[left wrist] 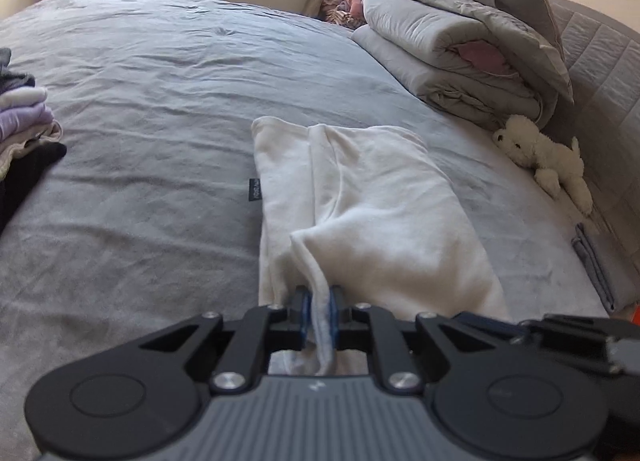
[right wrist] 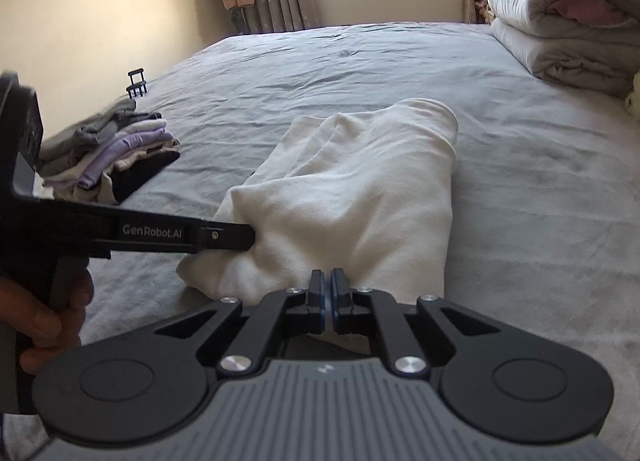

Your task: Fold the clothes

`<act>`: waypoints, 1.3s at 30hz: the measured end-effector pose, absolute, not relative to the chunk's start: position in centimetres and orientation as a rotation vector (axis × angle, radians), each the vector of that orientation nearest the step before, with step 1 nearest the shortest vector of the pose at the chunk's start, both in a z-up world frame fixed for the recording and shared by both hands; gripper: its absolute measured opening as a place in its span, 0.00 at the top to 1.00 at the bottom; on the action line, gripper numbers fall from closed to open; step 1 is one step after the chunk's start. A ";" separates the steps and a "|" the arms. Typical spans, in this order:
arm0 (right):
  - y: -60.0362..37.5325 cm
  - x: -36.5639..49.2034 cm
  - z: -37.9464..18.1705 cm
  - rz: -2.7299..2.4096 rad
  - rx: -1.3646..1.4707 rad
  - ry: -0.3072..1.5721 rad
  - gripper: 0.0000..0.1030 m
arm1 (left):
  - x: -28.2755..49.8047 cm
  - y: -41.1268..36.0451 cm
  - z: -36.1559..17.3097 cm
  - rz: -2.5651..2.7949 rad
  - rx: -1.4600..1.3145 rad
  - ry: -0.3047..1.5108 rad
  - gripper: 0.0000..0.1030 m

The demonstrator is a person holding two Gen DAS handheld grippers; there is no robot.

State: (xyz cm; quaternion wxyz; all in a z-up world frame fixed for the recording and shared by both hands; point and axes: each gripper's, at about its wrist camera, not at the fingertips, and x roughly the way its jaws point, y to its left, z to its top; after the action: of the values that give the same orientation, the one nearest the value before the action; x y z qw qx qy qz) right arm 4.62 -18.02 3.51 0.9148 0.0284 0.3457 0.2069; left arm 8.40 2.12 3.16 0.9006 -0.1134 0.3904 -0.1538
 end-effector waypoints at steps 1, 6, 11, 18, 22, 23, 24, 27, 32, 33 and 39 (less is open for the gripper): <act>-18.7 4.5 4.2 0.420 0.078 0.695 0.97 | 8.5 2.3 3.2 -0.318 -0.246 0.814 0.87; -21.8 4.4 7.1 0.360 0.121 0.626 0.85 | 8.8 2.2 3.2 -0.321 -0.252 0.821 0.86; -21.0 4.8 4.9 0.370 0.075 0.713 0.84 | 8.9 2.4 3.2 -0.325 -0.269 0.827 0.85; -18.9 4.6 3.7 0.299 -0.058 0.717 0.84 | 8.9 2.7 3.8 -0.335 -0.277 0.823 0.80; -18.8 4.4 3.6 0.287 -0.074 0.701 0.84 | 8.6 2.5 4.7 -0.297 -0.217 0.792 0.58; -18.9 4.4 3.6 0.287 -0.072 0.699 0.84 | 8.4 2.3 4.8 -0.294 -0.192 0.784 0.53; -18.9 4.4 3.7 0.286 -0.068 0.699 0.84 | 8.3 1.9 5.0 -0.308 -0.185 0.778 0.52; -18.7 4.4 3.7 0.278 -0.071 0.693 0.83 | 7.7 1.1 5.4 -0.368 -0.183 0.761 0.37; -18.3 4.3 3.5 0.270 -0.089 0.681 0.83 | 7.5 -0.5 4.4 -0.331 -0.053 0.754 0.29; -18.3 4.3 3.5 0.270 -0.090 0.680 0.83 | 7.7 -0.4 3.9 -0.319 -0.051 0.768 0.25; -18.4 4.3 3.7 0.278 -0.095 0.678 0.83 | 8.9 1.3 2.8 -0.315 -0.164 0.816 0.16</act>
State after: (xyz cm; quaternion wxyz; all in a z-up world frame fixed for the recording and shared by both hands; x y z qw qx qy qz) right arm 4.28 -18.40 3.69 0.9325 -0.0466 0.3315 0.1357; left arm 8.89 1.32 2.76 0.9025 -0.0795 0.3947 -0.1525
